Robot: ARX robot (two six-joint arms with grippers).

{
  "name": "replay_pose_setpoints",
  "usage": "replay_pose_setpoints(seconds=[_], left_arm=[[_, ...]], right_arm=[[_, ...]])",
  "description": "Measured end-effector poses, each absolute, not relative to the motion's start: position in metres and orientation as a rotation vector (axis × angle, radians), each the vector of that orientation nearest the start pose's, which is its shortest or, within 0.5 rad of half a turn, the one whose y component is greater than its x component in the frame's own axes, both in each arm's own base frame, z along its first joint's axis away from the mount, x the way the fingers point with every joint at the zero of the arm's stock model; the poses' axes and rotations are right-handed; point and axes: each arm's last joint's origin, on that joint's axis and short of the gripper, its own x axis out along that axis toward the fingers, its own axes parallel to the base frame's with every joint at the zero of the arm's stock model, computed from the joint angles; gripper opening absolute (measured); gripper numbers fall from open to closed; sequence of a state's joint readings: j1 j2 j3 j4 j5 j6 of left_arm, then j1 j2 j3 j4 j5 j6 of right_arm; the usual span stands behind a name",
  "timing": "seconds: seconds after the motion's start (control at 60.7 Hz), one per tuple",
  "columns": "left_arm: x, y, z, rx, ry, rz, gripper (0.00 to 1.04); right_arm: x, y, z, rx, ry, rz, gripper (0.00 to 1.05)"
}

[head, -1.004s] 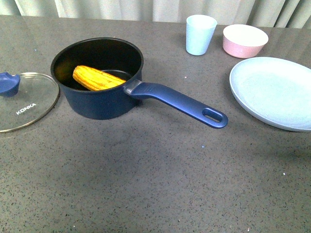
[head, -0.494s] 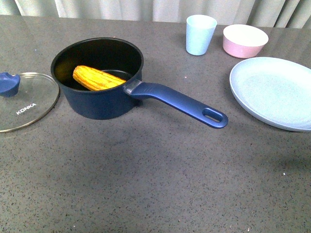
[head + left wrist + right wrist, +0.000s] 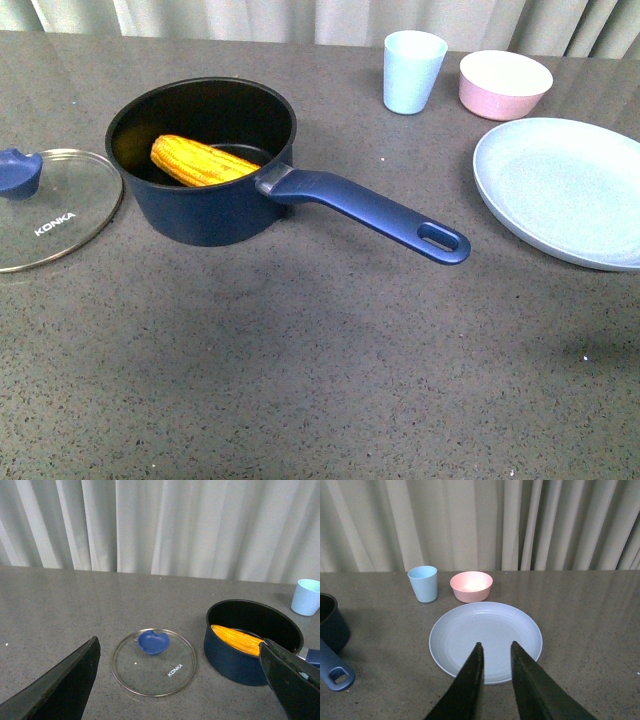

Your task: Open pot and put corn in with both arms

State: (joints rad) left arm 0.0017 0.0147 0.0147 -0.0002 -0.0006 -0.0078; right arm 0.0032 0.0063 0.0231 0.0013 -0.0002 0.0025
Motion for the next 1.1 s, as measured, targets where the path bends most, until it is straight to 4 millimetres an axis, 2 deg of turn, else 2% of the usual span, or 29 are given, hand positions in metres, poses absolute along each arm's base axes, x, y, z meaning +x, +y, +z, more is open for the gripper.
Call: replay_pose_setpoints(seconds=[0.132, 0.148, 0.428, 1.103], left_arm=[[0.0977, 0.0002, 0.1674, -0.008, 0.0, 0.002, 0.96], [0.0978, 0.0002, 0.1673, -0.008, 0.001, 0.002, 0.96], [0.0977, 0.0002, 0.1674, -0.008, 0.0, 0.002, 0.96], [0.0977, 0.0002, 0.1674, -0.008, 0.0, 0.002, 0.96]], right_arm=[[0.0966, 0.0003, 0.171, 0.003, -0.018, 0.003, 0.41], [0.0966, 0.0003, 0.171, 0.003, -0.018, 0.003, 0.48], [0.0966, 0.0003, 0.171, 0.003, -0.018, 0.003, 0.97], [0.0966, 0.0003, 0.171, 0.003, -0.018, 0.003, 0.96]])
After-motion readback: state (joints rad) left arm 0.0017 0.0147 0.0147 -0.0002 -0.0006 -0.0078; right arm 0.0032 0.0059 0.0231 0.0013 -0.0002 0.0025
